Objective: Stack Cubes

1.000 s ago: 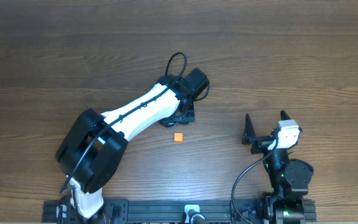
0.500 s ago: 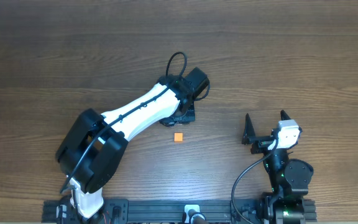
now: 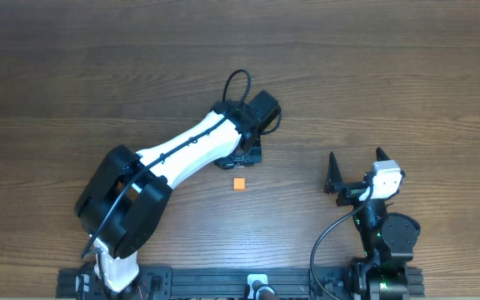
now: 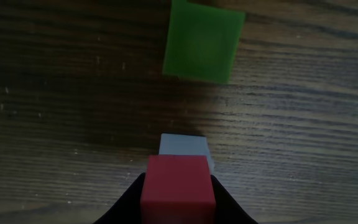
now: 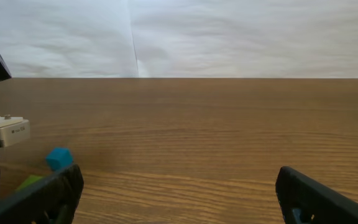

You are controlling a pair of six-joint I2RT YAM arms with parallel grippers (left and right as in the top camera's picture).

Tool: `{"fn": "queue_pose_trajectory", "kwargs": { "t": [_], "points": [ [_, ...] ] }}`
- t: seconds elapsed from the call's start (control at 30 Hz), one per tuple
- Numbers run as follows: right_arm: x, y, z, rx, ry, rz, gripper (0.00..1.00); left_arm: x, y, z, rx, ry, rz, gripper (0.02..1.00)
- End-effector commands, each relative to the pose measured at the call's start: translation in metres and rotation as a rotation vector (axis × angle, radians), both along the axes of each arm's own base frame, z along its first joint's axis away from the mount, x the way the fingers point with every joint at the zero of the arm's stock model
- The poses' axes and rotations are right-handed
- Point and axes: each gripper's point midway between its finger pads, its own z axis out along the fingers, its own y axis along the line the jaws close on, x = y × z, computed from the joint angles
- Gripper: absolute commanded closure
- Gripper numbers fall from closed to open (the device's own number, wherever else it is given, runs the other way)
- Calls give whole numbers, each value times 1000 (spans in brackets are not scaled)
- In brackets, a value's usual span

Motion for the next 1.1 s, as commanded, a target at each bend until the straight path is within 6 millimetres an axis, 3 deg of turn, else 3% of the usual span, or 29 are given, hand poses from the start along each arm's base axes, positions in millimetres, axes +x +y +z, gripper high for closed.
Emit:
{"fn": "queue_pose_trajectory", "kwargs": {
  "t": [0.03, 0.13, 0.27, 0.83, 1.1],
  "points": [
    [0, 0, -2, -7, 3, 0, 7, -4, 2, -15, 19, 34, -15, 737],
    [0, 0, -2, -7, 3, 0, 9, -4, 2, -15, 19, 34, -15, 641],
    [0, 0, -2, -7, 3, 0, 9, -4, 2, -15, 19, 34, -15, 608],
    [0, 0, -2, -7, 3, 0, 7, -5, 1, -15, 17, 37, -19, 608],
    [0, 0, -2, -7, 3, 0, 7, -5, 1, -15, 17, 38, -19, 693]
  ]
}}
